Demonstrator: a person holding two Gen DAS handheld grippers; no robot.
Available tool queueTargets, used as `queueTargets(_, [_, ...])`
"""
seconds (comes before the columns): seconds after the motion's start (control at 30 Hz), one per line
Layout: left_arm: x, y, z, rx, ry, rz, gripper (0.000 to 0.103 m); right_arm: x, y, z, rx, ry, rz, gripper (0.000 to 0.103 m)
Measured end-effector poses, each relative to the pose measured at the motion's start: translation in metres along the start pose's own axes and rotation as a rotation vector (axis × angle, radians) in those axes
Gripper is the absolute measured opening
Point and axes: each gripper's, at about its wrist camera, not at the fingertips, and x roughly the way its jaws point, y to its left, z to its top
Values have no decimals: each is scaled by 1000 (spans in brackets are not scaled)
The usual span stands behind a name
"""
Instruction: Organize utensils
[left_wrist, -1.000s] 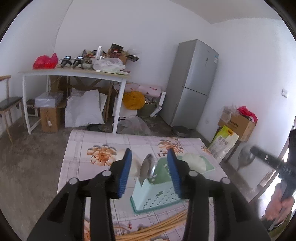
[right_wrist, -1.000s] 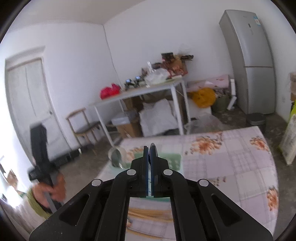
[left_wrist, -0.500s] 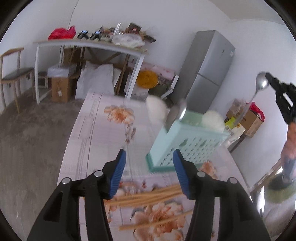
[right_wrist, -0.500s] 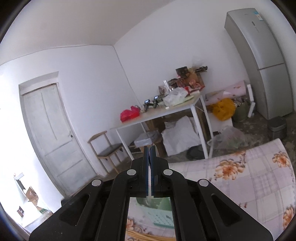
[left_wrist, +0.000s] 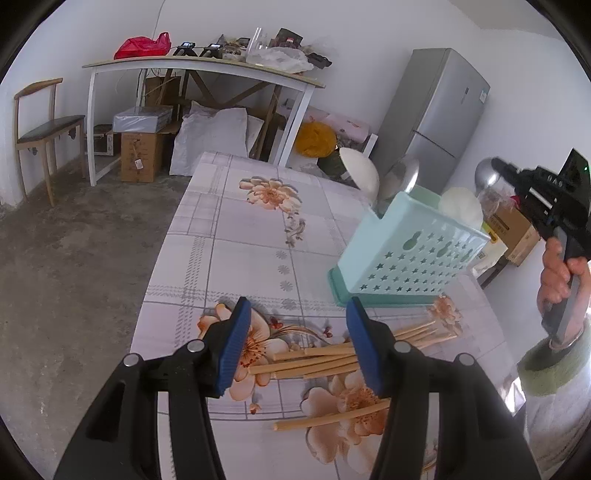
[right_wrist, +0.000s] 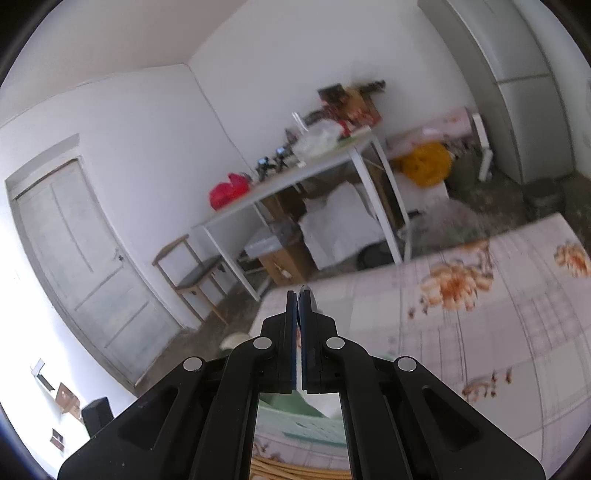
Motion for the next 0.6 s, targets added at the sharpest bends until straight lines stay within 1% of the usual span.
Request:
queueTargets(0.07, [1,2,-1,5,1,3,52,0,-1,-5,7,17,-16,0])
queueTargets(0.17, [2,2,-1,12,4,5,52,-2,-5,-11,21,34,-41,4])
queueTargets(0.23, [2,1,-1,17,7,5,52,-5,-5,-11,20,36,-57,9])
queueTargets(0.27, [2,0,-1,19,7,5,52,-7,-4,-11,16,34,-67,15])
queueTargets(0.3, [3,0,0,22,8,6,52,-12,-2,-11,10,25,-82,25])
queueTargets(0.37, [2,-2,0,29,9,8,52,-21,1,-10,-2,7,-101,32])
queueTargets(0.5, [3,-6,3,44,4,16,52,-43,6,-14,-12,-28,-115,38])
queueTargets(0.6, [6,-11,7,75,4,50,52,-59,11,-25,-12,-29,-110,40])
